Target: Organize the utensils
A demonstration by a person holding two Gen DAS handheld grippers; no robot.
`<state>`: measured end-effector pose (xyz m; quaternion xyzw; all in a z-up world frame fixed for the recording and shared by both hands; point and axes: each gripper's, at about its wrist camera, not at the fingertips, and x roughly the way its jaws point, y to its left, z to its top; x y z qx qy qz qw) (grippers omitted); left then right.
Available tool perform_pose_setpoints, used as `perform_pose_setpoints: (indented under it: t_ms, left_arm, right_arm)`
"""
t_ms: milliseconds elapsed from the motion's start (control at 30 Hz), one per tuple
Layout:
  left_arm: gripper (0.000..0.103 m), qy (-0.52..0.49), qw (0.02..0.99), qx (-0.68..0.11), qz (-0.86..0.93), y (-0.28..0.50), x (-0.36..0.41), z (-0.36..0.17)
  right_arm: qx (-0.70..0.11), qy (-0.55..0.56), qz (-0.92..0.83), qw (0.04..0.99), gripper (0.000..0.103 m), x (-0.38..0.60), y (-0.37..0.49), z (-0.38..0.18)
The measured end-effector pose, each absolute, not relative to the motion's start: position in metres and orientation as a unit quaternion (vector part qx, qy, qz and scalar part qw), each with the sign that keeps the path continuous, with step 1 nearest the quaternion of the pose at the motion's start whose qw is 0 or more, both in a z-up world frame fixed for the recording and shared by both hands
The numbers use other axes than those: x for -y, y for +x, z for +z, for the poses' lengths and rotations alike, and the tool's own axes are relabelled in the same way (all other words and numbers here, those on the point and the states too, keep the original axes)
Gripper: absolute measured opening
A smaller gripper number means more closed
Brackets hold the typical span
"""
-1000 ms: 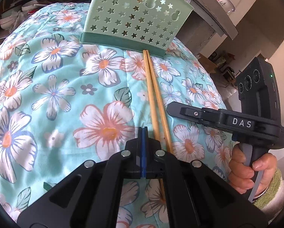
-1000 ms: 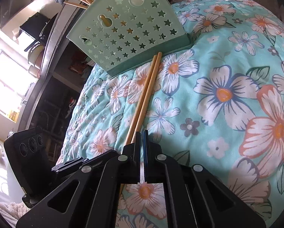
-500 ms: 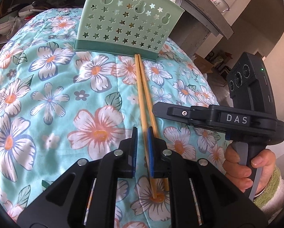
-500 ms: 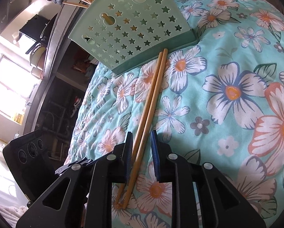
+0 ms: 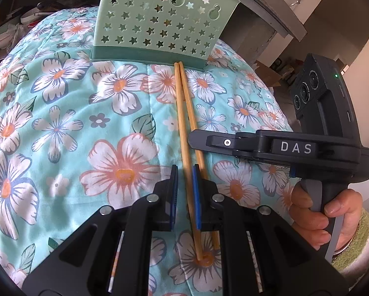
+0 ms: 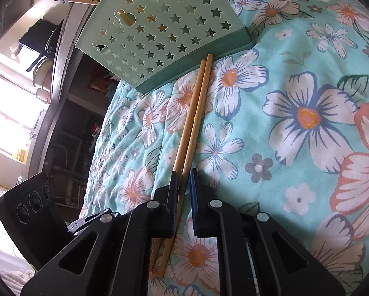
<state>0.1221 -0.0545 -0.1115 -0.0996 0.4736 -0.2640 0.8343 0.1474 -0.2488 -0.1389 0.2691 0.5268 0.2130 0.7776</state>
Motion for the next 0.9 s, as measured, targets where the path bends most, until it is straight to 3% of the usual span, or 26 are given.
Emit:
perform_pose_setpoints:
  t_ms: [900]
  left_arm:
    - [0.011, -0.074, 0.835, -0.48, -0.257, 0.126, 0.066, -0.112]
  right_arm:
    - [-0.534, 0.264, 0.177, 0.783, 0.009, 0.297, 0.135, -0.132]
